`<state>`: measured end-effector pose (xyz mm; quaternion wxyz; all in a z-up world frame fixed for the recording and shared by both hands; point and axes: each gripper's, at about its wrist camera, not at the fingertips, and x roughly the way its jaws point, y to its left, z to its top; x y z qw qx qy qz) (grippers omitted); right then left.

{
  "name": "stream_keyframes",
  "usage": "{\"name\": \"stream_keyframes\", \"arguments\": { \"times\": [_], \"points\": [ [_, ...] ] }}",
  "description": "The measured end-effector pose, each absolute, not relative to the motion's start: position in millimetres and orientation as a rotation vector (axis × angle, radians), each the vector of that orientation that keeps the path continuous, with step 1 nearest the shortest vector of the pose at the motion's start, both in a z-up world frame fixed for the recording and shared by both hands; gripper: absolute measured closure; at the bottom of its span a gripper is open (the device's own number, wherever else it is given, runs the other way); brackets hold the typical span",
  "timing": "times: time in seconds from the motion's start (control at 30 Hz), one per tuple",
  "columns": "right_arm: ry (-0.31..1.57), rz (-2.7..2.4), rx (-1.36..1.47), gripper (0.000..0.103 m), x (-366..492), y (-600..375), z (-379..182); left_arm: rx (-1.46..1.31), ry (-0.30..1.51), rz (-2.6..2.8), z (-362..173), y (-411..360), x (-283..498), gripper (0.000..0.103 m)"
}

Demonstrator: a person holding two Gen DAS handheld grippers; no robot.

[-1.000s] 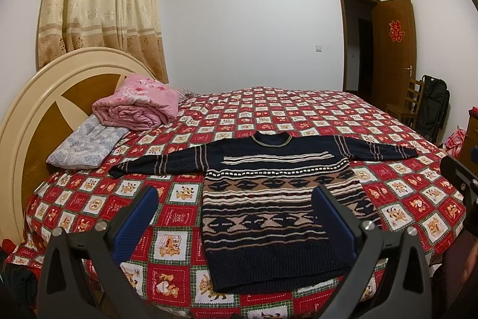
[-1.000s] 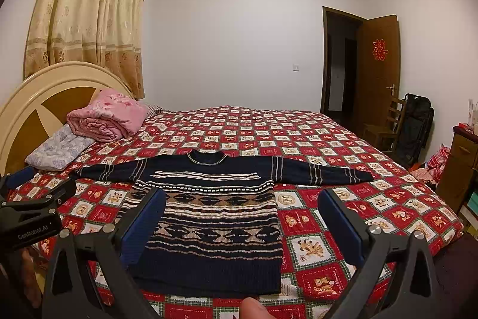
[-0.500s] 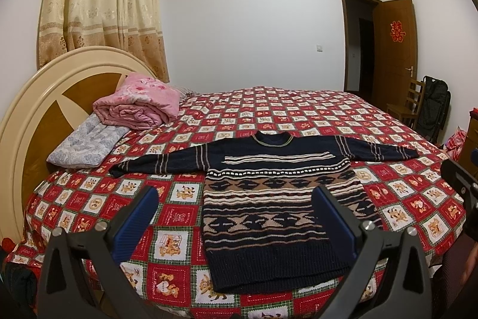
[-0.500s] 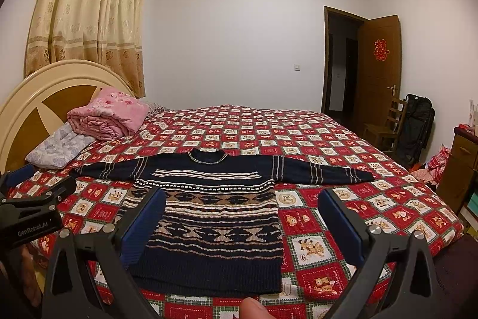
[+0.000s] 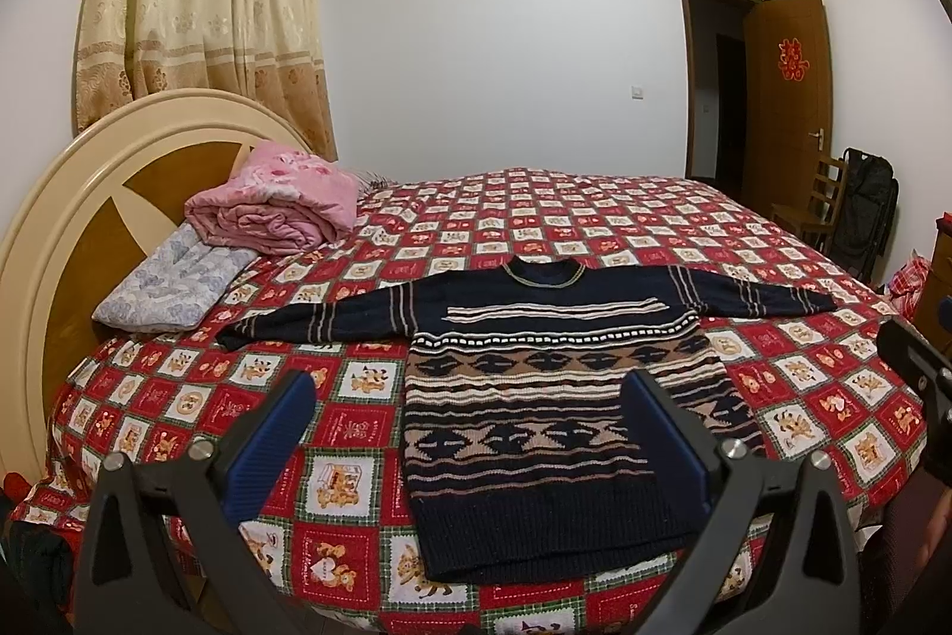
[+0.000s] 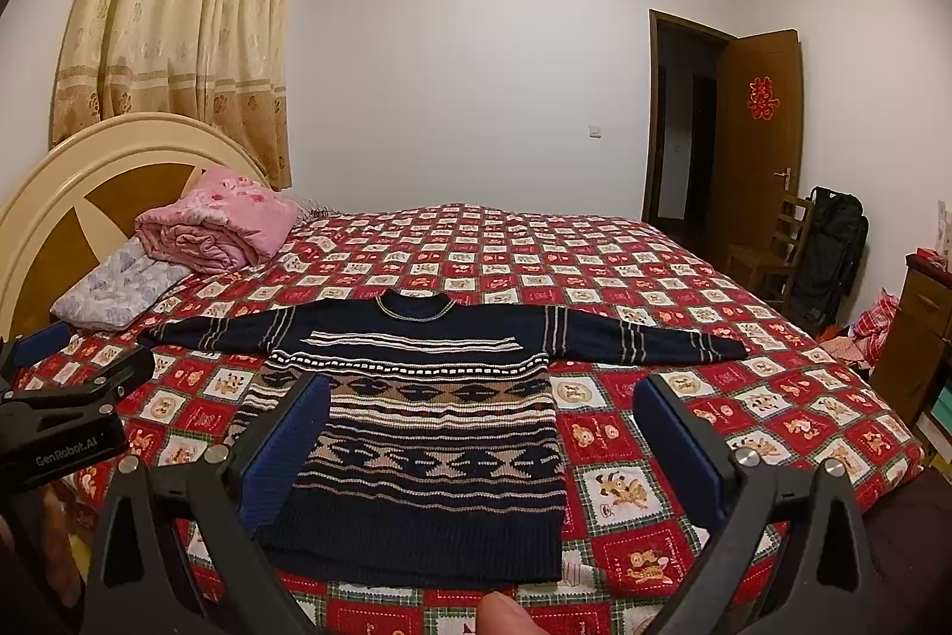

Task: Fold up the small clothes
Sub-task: 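Reach the right tool to a sweater sleeve cuff and close on it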

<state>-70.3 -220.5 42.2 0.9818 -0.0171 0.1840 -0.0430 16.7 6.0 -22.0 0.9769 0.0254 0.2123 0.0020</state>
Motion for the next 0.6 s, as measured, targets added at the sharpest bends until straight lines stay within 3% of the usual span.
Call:
{"name": "stream_keyframes", "arguments": {
  "times": [0.33, 0.6],
  "points": [
    [0.41, -0.052, -0.024, 0.001, -54, -221, 32, 0.058, 0.451, 0.006, -41, 5, 26, 0.0],
    [0.555, -0.067, -0.02, 0.001, -3, -241, -24, 0.084, 0.547, -0.007, -84, -3, 71, 0.0]
  ]
}}
